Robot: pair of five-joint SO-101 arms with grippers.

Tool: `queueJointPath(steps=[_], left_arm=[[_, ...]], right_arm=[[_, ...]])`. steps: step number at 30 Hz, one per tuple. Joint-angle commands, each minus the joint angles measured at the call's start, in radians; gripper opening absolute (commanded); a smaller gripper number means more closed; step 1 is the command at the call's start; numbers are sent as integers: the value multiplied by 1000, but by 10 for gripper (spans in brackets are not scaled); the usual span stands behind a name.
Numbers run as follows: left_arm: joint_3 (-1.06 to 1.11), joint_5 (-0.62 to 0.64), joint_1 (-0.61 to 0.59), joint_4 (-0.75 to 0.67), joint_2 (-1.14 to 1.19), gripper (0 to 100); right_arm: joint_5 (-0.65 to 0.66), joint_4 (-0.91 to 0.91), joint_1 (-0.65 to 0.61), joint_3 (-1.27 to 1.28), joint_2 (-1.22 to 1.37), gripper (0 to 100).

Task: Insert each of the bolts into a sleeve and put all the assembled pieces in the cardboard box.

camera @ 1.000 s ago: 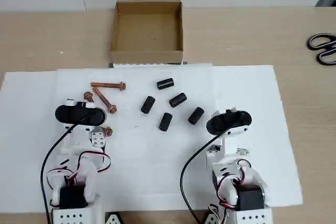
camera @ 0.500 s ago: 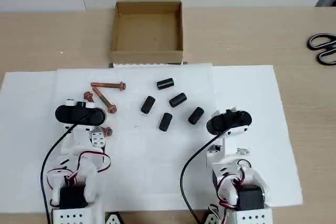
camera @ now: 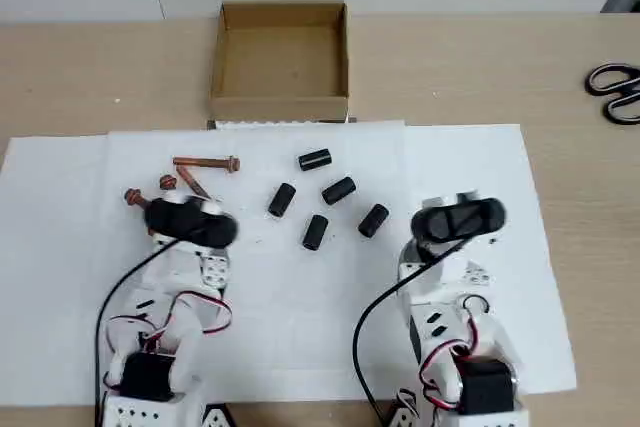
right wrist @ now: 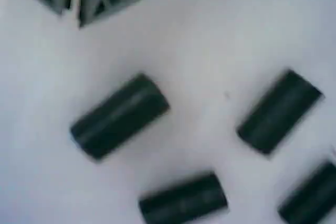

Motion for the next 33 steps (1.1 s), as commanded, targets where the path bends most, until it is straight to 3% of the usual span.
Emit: queueJointPath(steps=[1,8,13,20,25,33], left_arm=[[-151,0,-32,32,-5,10],[-354,5,-35,201,140,11],[-547,6,-40,267,359,11],[-819,44,-40,388,695,11],[-934,84,-41,439,925,11],[-1066,87,-41,436,1278,11]], right_arm=[[-21,12,-1,-137,114,3],[-180,35,-7,-502,654,3],[-187,105,-8,-781,952,4],[-186,255,-8,-1011,1194,4],[-315,355,-27,-1062,1342,4],[-404,395,-91,-1214,1563,5]])
